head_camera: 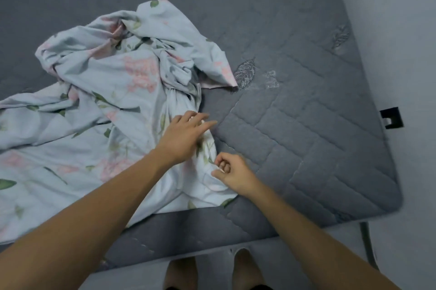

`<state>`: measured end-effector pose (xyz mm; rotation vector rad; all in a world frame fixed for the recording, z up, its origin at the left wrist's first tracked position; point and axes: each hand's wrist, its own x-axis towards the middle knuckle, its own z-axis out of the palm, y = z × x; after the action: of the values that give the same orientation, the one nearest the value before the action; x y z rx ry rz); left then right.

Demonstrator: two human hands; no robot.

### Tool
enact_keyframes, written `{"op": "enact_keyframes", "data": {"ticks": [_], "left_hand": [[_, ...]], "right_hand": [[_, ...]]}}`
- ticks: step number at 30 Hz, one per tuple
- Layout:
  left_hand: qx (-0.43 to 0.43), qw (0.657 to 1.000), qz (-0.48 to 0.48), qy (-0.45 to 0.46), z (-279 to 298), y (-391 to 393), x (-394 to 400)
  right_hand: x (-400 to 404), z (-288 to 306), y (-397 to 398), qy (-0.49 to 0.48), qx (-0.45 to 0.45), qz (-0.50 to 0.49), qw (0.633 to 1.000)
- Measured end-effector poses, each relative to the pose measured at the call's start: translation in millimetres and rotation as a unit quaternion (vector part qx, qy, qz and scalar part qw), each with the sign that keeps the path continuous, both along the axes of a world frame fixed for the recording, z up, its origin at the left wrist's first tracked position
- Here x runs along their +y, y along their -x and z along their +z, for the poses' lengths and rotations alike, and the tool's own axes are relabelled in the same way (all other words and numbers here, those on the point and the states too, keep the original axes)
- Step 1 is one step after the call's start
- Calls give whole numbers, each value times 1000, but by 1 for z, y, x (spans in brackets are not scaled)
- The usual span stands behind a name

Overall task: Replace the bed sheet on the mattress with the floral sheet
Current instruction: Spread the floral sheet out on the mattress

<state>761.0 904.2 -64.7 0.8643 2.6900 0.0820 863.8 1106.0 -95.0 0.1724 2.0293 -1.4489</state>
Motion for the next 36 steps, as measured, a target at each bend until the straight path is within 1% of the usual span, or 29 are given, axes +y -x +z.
{"op": "enact_keyframes", "data": {"ticks": [2, 3, 5, 7, 8, 10, 11, 14, 15, 17, 20, 22, 25, 26, 27, 28, 30, 31, 32, 33, 34, 35, 36], "left_hand": [[-46, 996, -20, 68, -7, 9, 1], [-51, 994, -19, 91, -10, 10, -3], [-38, 995, -12, 94, -11, 3, -18], [-27, 998, -3, 56, -11, -11, -40], [-24, 999, 5, 31, -10, -19, -52], [-36, 999, 23, -7, -6, -36, -72], [-44, 998, 27, -19, -4, -44, -81], [-31, 997, 50, -43, -5, -65, -101], [-22, 997, 55, -48, -5, -70, -106], [-16, 996, 59, -58, -6, -79, -114], [-44, 996, 51, -54, -6, -85, -116], [-88, 993, 39, -69, -7, -79, -106], [-145, 983, 22, -113, 0, -58, -75], [-147, 980, 12, -132, 5, -48, -62], [-136, 980, 7, -148, 13, -37, -47], [-106, 981, 4, -160, 20, -23, -29], [-27, 987, -1, -159, 29, 9, 9], [-3, 989, -11, -144, 33, 25, 30], [-5, 993, -28, -114, 33, 41, 49], [-43, 996, -49, -68, 35, 54, 67], [-107, 992, -65, -8, 36, 66, 81], [-168, 981, -76, 66, 37, 75, 93], [-205, 967, -81, 129, 37, 81, 103]], "right_hand": [[-7, -1, 0, 27, -24, 32, 999], [-9, -1, 1, 40, -37, 24, 998], [-15, -5, 6, 53, -62, -40, 996], [-24, -16, 14, 29, -82, -111, 990], [-32, -21, 20, -5, -94, -123, 988], [-51, -29, 28, -63, -113, -100, 986], [-62, -35, 31, -68, -126, -84, 986], [-90, -40, 34, -47, -152, -22, 987], [-96, -41, 31, -29, -147, -19, 989], [-96, -42, 26, -1, -107, -61, 992], [-72, -35, 21, -36, 0, -115, 993], [-51, -22, 17, -58, 39, -140, 988], [-18, 3, 16, -95, 98, -226, 965], [-7, 9, 17, -101, 124, -256, 953], [4, 14, 18, -97, 147, -282, 943], [14, 18, 19, -92, 159, -301, 936], [31, 25, 19, -86, 163, -307, 934], [38, 28, 18, -84, 166, -299, 936], [47, 30, 17, -87, 173, -288, 938], [57, 32, 16, -94, 182, -280, 938], [68, 32, 15, -108, 189, -276, 936], [81, 33, 13, -126, 193, -276, 933], [95, 33, 11, -141, 194, -281, 929]]}}
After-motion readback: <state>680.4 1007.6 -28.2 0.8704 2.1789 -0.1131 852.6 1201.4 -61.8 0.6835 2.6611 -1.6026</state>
